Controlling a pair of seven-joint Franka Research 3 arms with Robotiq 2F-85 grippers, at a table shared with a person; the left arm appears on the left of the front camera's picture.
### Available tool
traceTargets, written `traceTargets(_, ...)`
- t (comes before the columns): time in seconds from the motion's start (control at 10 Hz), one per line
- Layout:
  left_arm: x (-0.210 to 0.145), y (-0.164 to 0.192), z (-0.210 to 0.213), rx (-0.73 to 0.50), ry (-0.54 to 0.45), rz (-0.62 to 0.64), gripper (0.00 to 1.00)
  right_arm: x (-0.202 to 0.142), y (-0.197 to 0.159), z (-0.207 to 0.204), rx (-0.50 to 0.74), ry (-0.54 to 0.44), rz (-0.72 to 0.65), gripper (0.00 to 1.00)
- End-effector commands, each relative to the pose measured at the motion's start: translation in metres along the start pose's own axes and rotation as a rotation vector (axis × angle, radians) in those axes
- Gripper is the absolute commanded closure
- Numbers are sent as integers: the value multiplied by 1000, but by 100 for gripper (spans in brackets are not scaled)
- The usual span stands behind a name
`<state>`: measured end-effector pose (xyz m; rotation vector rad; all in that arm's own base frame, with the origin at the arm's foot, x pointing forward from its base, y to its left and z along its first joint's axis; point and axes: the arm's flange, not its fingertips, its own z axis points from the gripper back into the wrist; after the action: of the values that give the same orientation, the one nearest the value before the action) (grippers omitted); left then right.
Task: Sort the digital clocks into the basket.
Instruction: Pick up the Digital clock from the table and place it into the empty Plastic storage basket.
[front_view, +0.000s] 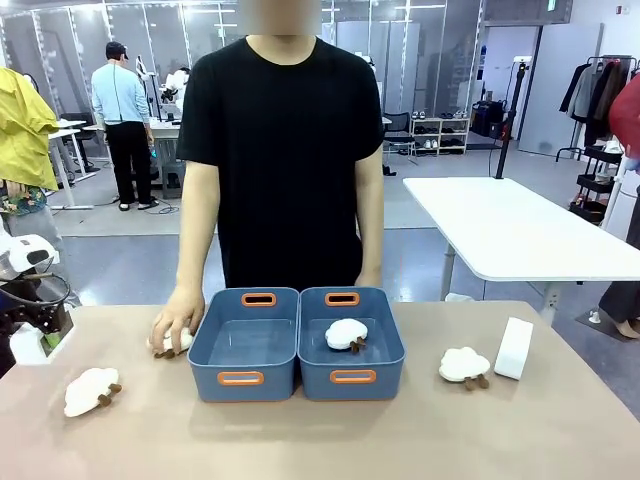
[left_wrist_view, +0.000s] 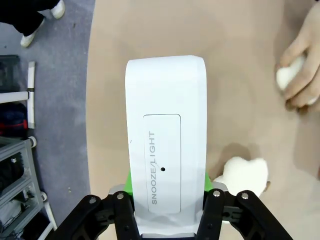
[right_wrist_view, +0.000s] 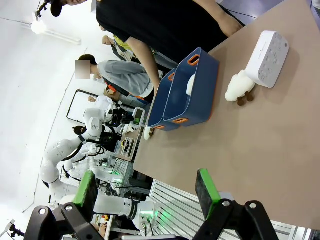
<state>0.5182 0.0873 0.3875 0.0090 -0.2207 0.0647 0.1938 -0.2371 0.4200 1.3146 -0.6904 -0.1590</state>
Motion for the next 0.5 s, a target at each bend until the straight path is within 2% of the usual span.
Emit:
traceTargets(0.0,11,-9,-25,9,-23,-4,100,1,2,0,6,0,2,0)
traceTargets(0.4,11,-9,-25,9,-23,-4,100,1,2,0,6,0,2,0)
